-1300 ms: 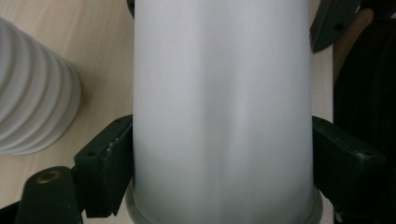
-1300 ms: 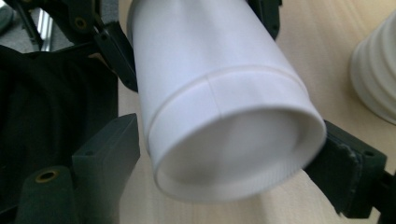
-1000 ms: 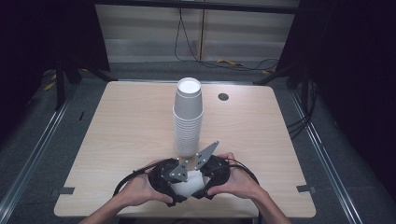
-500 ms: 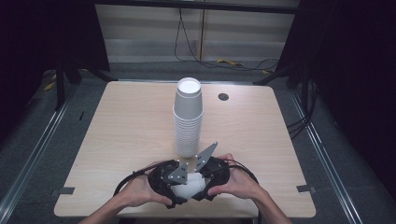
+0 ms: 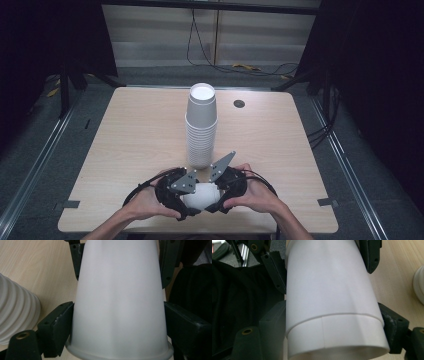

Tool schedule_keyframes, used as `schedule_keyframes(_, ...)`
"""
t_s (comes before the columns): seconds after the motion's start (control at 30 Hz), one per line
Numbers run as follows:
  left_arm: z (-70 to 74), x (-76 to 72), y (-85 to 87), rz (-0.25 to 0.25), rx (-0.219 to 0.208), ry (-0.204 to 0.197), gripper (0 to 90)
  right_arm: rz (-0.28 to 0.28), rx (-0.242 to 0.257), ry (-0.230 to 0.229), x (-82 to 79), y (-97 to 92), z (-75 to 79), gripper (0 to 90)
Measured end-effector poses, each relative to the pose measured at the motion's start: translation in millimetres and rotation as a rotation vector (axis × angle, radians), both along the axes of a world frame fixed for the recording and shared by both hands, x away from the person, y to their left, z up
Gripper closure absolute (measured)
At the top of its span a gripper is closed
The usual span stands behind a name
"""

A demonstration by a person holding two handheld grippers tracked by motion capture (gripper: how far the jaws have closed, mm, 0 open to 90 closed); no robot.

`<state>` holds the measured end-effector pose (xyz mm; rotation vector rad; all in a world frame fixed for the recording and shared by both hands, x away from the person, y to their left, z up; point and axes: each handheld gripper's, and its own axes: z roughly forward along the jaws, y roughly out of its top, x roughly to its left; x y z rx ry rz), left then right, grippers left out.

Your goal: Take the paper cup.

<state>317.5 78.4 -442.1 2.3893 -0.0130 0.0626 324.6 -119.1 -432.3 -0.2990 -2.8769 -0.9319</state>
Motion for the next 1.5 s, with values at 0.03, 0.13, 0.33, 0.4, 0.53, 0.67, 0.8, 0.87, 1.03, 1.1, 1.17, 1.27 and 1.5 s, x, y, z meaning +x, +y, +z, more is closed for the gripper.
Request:
schedule_keyframes(0.03,-0.1,0.2,0.6,0.003,-0.005,0.008,13.8,-0.002,0.001,0.001,0.0,-0.1,-0.2,22.0)
schedule_keyframes(0.13,0.3,2.1,3.4,0.008,-0.029,0.024,13.9,-0.002,0.003,-0.005,0.6,-0.2,0.0,22.0)
schedule_keyframes(0.33,5.1,9.2,14.3,0.023,-0.140,0.088,16.0,-0.009,0.004,0.002,2.8,-2.6,-0.6,21.7)
schedule_keyframes(0.4,7.6,10.8,18.5,0.036,-0.154,0.083,15.6,-0.018,0.018,0.001,4.0,-4.5,-1.0,21.7)
schedule_keyframes(0.53,10.3,12.2,23.6,0.049,-0.218,0.108,15.6,-0.022,0.022,0.002,4.4,-5.8,0.0,21.6)
schedule_keyframes(0.67,15.7,11.4,28.4,0.062,-0.241,0.094,15.7,-0.037,0.029,0.000,6.6,-11.6,0.7,21.5)
schedule_keyframes(0.8,16.5,11.4,31.0,0.095,-0.266,0.085,15.8,-0.070,0.046,-0.007,9.0,-20.5,1.7,21.3)
schedule_keyframes(0.87,15.3,11.8,32.2,0.110,-0.289,0.085,15.7,-0.082,0.062,-0.012,10.3,-24.4,1.5,21.3)
schedule_keyframes(1.03,13.3,13.4,37.2,0.163,-0.350,0.089,15.7,-0.110,0.084,-0.012,10.5,-31.0,0.5,21.1)
schedule_keyframes(1.1,13.1,15.0,39.9,0.166,-0.368,0.094,15.7,-0.114,0.114,-0.019,10.8,-33.1,-0.7,21.1)
schedule_keyframes(1.17,12.7,15.9,42.6,0.178,-0.394,0.094,15.7,-0.116,0.145,-0.028,11.7,-35.5,-1.7,21.1)
schedule_keyframes(1.27,11.2,17.4,45.8,0.195,-0.423,0.097,15.7,-0.125,0.197,-0.040,12.9,-38.5,-3.1,21.0)
schedule_keyframes(1.5,9.4,19.2,52.9,0.242,-0.479,0.097,15.6,-0.152,0.252,-0.037,14.7,-41.5,-10.1,21.0)
